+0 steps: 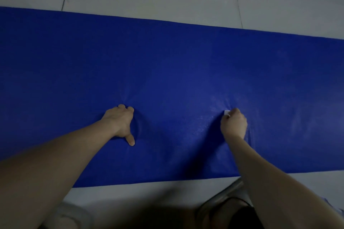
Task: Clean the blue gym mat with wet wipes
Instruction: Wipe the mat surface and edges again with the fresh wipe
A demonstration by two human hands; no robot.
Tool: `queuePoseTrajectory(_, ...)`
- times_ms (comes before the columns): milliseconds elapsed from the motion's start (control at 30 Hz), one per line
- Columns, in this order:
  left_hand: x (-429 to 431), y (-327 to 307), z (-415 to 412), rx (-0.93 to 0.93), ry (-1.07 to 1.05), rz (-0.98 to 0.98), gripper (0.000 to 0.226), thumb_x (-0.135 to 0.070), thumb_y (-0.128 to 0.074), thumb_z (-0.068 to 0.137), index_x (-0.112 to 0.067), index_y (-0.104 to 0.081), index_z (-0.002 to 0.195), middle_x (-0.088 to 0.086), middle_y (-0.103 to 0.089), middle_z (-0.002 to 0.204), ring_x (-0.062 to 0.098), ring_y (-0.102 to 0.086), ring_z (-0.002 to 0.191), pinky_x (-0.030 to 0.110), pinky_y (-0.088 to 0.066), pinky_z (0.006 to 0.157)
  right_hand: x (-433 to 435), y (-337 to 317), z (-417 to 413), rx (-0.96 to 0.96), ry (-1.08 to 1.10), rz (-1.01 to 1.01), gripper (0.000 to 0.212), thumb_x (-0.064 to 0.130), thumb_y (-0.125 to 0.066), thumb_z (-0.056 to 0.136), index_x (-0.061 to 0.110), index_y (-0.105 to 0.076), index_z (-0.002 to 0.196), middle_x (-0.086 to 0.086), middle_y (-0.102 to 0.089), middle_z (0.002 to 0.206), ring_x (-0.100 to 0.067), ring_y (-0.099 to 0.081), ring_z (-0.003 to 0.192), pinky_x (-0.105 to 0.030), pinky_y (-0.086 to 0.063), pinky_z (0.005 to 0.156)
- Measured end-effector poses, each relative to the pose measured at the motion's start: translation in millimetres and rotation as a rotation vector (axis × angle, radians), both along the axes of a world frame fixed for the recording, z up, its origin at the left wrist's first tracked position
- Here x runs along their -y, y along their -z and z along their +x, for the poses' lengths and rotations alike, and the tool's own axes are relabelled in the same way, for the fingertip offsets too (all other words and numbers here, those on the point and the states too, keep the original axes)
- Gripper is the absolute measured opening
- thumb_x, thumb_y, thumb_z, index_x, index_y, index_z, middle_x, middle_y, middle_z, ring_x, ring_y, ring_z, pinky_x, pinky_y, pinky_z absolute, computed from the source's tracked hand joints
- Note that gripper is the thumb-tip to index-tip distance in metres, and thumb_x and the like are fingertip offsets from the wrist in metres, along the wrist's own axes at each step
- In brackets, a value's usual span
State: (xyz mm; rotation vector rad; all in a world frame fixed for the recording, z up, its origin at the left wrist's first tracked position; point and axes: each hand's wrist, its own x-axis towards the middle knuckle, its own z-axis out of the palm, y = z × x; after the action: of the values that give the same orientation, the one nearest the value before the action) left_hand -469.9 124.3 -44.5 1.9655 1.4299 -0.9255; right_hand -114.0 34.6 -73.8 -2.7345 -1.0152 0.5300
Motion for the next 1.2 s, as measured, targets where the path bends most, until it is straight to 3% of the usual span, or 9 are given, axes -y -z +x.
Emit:
queuePoseTrajectory(167, -2, 0, 1, -0.001, 0.009, -0.007, 0.111, -0.068, -0.091, 0.046, -0.02, -0.043, 0.133, 0.001, -0.048, 0.121, 0.019, -0.053, 0.106, 0.034, -0.053, 0.088, -15, 1, -77, -0.154, -0.12, 0.127, 0.014, 0.01, -0.054, 0.094, 0.002, -0.062, 0.103, -0.02, -0.068, 0.103, -0.037, -0.064, 0.098, -0.034, -0.044, 0.08)
queuePoseTrajectory(333, -2, 1, 2, -0.019, 0.014, -0.006, 0.107, -0.068, -0.091, 0.045, -0.021, -0.044, 0.129, -0.001, -0.045, 0.112, 0.016, -0.051, 0.098, 0.03, -0.049, 0.077, -28, 2, -169, -0.334, -0.377, 0.19, 0.019, 0.008, -0.051, 0.094, 0.009, -0.067, 0.106, -0.011, -0.069, 0.108, -0.029, -0.064, 0.099, -0.035, -0.05, 0.09)
queuePoseTrajectory(433, -3, 0, 3, -0.034, 0.016, -0.009, 0.112, -0.07, -0.091, 0.044, -0.021, -0.042, 0.132, 0.0, -0.045, 0.116, 0.016, -0.048, 0.097, 0.03, -0.048, 0.077, -29, 2, -182, -0.345, -0.574, 0.144, 0.016, 0.011, -0.048, 0.099, 0.01, -0.063, 0.107, -0.009, -0.064, 0.105, -0.027, -0.06, 0.085, -0.038, -0.051, 0.076)
queuePoseTrajectory(500, -2, 0, 3, -0.032, 0.008, -0.011, 0.115, -0.069, -0.091, 0.044, -0.02, -0.04, 0.135, 0.002, -0.047, 0.123, 0.017, -0.049, 0.1, 0.03, -0.047, 0.077, -32, 4, -164, -0.235, -0.691, 0.093, 0.014, 0.014, -0.047, 0.1, 0.011, -0.058, 0.108, -0.011, -0.06, 0.103, -0.031, -0.059, 0.081, -0.036, -0.044, 0.067)
queuePoseTrajectory(567, -2, 1, 3, -0.026, 0.002, -0.013, 0.118, -0.069, -0.091, 0.045, -0.02, -0.039, 0.138, 0.002, -0.047, 0.127, 0.018, -0.052, 0.107, 0.03, -0.048, 0.08, -35, 6, -131, -0.121, -0.652, 0.07, 0.012, 0.015, -0.046, 0.101, 0.01, -0.055, 0.109, -0.013, -0.059, 0.107, -0.035, -0.061, 0.085, -0.034, -0.037, 0.065)
queuePoseTrajectory(700, -1, 1, 3, -0.006, -0.003, -0.016, 0.118, -0.067, -0.092, 0.046, -0.019, -0.039, 0.14, 0.003, -0.047, 0.128, 0.02, -0.053, 0.111, 0.032, -0.052, 0.087, -30, 5, -38, 0.029, -0.371, 0.042, 0.013, 0.012, -0.046, 0.1, 0.006, -0.053, 0.109, -0.019, -0.059, 0.112, -0.039, -0.061, 0.093, -0.034, -0.035, 0.068)
queuePoseTrajectory(833, -1, 1, 3, -0.008, -0.003, -0.014, 0.116, -0.067, -0.092, 0.046, -0.018, -0.04, 0.138, 0.003, -0.047, 0.126, 0.02, -0.053, 0.11, 0.033, -0.053, 0.088, -25, 1, 19, 0.055, -0.157, 0.014, 0.015, 0.011, -0.047, 0.098, 0.003, -0.054, 0.109, -0.02, -0.053, 0.118, -0.033, -0.05, 0.08, -0.033, -0.032, 0.068)
queuePoseTrajectory(967, -1, 1, 2, -0.007, -0.003, -0.016, 0.116, -0.066, -0.092, 0.047, -0.018, -0.04, 0.138, 0.003, -0.047, 0.125, 0.019, -0.053, 0.109, 0.032, -0.052, 0.087, -36, 3, -15, -0.03, -0.092, 0.062, 0.02, 0.006, -0.049, 0.096, 0.004, -0.06, 0.112, -0.015, -0.052, 0.122, -0.037, -0.06, 0.092, -0.03, -0.035, 0.071)
queuePoseTrajectory(1200, -2, 2, 5, -0.038, -0.008, -0.021, 0.118, -0.066, -0.092, 0.048, -0.018, -0.038, 0.141, 0.005, -0.047, 0.13, 0.021, -0.053, 0.115, 0.032, -0.052, 0.089, -53, 6, -153, -0.224, -0.412, 0.176, 0.023, 0.007, -0.049, 0.097, 0.013, -0.067, 0.109, -0.005, -0.057, 0.119, -0.029, -0.064, 0.09, -0.032, -0.048, 0.078)
